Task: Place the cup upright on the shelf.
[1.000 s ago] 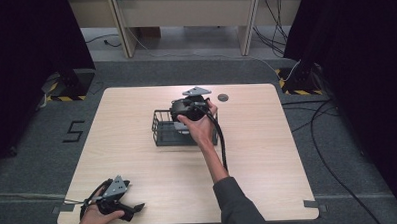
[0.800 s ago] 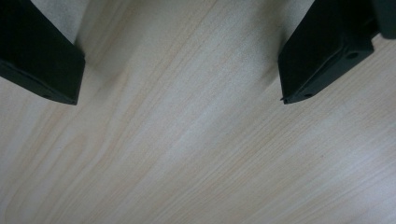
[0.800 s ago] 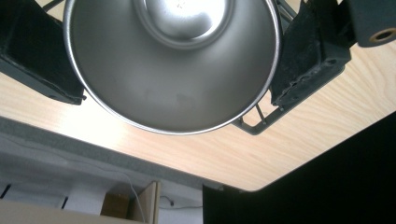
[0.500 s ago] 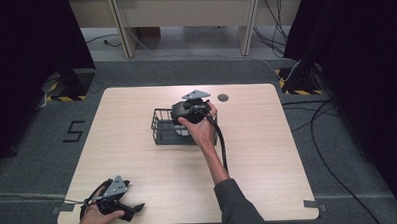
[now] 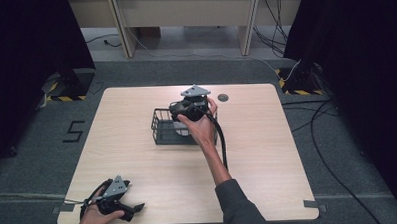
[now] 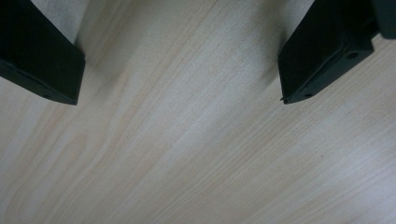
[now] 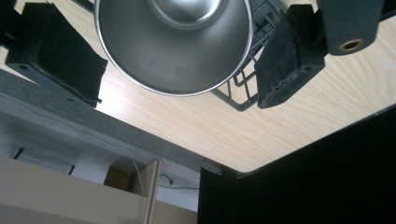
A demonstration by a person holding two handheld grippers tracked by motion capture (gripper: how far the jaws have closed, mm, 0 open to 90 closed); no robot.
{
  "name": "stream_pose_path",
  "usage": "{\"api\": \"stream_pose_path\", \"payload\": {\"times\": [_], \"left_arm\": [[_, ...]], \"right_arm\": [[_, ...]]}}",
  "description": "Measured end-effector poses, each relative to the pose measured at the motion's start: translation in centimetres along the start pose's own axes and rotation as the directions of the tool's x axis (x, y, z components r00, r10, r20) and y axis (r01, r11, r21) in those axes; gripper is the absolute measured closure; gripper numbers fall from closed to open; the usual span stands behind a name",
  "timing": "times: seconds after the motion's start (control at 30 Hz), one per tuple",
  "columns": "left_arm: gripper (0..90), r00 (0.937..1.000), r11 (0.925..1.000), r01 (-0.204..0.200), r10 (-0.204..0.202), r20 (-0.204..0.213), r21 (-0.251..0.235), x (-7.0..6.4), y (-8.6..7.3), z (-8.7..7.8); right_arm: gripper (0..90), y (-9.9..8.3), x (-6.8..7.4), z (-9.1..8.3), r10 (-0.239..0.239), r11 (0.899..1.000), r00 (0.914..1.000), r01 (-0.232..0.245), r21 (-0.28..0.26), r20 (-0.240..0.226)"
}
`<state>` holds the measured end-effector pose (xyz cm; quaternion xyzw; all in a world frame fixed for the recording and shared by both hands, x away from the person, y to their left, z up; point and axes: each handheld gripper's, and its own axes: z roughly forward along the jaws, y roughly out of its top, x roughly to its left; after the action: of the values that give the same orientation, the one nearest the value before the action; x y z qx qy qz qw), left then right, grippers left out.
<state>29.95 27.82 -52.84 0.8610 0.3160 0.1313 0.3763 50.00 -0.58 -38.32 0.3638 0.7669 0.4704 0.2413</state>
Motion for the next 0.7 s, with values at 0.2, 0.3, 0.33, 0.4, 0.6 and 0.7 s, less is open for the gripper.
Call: {"api": "stream_pose_path", "payload": {"times": [0.2,0.3,0.33,0.4,0.6,0.7], "left_arm": [[0.0,1.0,1.0,0.001,-0.001,0.001,0.0,0.0,0.0,0.0],[0.0,1.0,1.0,0.0,0.0,0.0,0.0,0.0,0.0,0.0],[0.0,1.0,1.0,0.0,0.0,0.001,0.001,0.0,0.0,0.0],[0.0,1.0,1.0,0.0,0.0,0.001,0.001,0.0,0.0,0.0],[0.0,1.0,1.0,0.0,0.0,0.002,0.002,0.0,0.0,0.0],[0.0,1.0,1.0,0.0,0.0,0.001,0.001,0.0,0.0,0.0]], "right_arm": [[15.3,-0.2,-0.3,-1.2,0.027,1.0,0.9995,-0.027,-0.011,-0.014],[15.4,-0.4,-0.4,-1.9,0.035,0.999,0.9991,-0.036,-0.023,-0.026],[15.5,-0.5,-0.5,-2.1,0.031,0.999,0.9992,-0.032,-0.023,-0.025],[15.5,-0.7,-0.6,-2.6,0.032,0.999,0.9991,-0.033,-0.025,-0.027],[15.7,-1.3,-0.7,-4.1,0.039,0.998,0.9979,-0.041,-0.047,-0.052],[15.7,-1.7,-0.6,-5.0,0.033,0.998,0.9976,-0.037,-0.054,-0.061]]}}
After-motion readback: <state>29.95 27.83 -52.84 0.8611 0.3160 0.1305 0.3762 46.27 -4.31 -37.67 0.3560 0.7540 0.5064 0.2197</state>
